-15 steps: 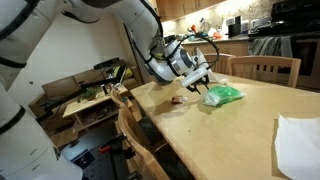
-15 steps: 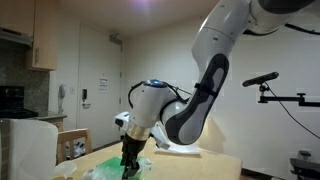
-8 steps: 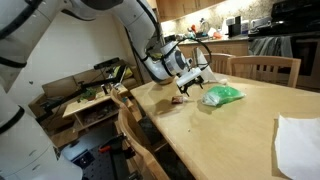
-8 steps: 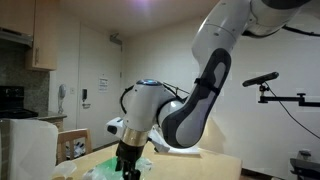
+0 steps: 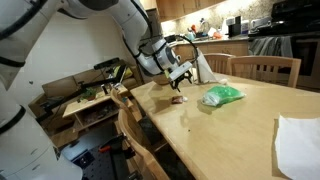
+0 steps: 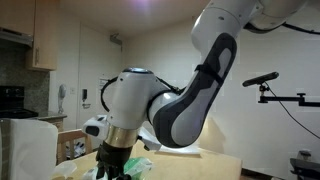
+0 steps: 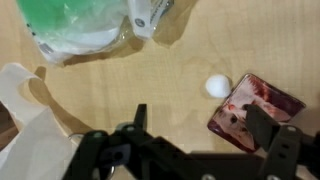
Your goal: Move the pack of marshmallows slightly to the right and put the one that's near the wallet in it
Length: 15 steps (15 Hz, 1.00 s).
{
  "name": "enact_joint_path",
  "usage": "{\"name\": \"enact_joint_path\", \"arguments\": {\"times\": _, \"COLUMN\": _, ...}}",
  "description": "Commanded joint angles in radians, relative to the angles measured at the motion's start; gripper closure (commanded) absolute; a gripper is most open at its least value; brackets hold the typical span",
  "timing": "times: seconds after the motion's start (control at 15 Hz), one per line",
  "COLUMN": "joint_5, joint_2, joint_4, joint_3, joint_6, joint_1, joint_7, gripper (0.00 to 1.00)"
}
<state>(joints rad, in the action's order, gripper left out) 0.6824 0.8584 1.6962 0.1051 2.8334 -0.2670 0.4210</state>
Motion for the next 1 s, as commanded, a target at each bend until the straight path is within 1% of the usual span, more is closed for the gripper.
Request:
{"name": "enact_joint_path", "arguments": {"times": 0.0, "joint_5": -0.044, "joint_2": 0.029, "joint_4": -0.018, "joint_3": 0.116, "joint_6": 0.035, "joint_1": 0.116, "joint_7": 0.180, "gripper": 0.00}}
{"name": "enact_joint_path", "arguments": {"times": 0.07, "joint_5": -0.062, "joint_2": 0.036, "joint_4": -0.012, "joint_3": 0.148, "joint_6": 0.052, "joint_1": 0.149, "joint_7": 0.222, "gripper": 0.00}}
{"name": "enact_joint_path", "arguments": {"times": 0.13, "joint_5": -0.052, "joint_2": 0.013, "joint_4": -0.002, "joint_3": 0.085, "joint_6": 0.021, "joint_1": 0.077, "joint_7": 0.148, "gripper": 0.00}}
{"name": "enact_joint_path", "arguments": {"times": 0.27, "joint_5": -0.071, "joint_2": 0.025, "joint_4": -0.004, "joint_3": 0.117, "joint_6": 0.035, "joint_1": 0.119, "joint_7": 0.204, "gripper": 0.00}}
{"name": "enact_joint_path", "arguments": {"times": 0.4, "joint_5": -0.072, "joint_2": 0.030, "joint_4": -0.004, "joint_3": 0.121, "joint_6": 0.040, "joint_1": 0.129, "joint_7": 0.207, "gripper": 0.00}}
{"name": "enact_joint_path", "arguments": {"times": 0.47, "joint_5": -0.077, "joint_2": 0.038, "joint_4": -0.009, "joint_3": 0.135, "joint_6": 0.032, "joint_1": 0.139, "joint_7": 0.224, "gripper": 0.00}}
{"name": "enact_joint_path", "arguments": {"times": 0.73, "joint_5": -0.143, "joint_2": 0.110, "joint_4": -0.070, "joint_3": 0.202, "joint_6": -0.005, "joint_1": 0.181, "joint_7": 0.353, "gripper": 0.00}}
{"name": "enact_joint_path", "arguments": {"times": 0.93, "joint_5": -0.219, "joint_2": 0.158, "joint_4": -0.127, "joint_3": 0.217, "joint_6": -0.050, "joint_1": 0.179, "joint_7": 0.454, "gripper": 0.00}}
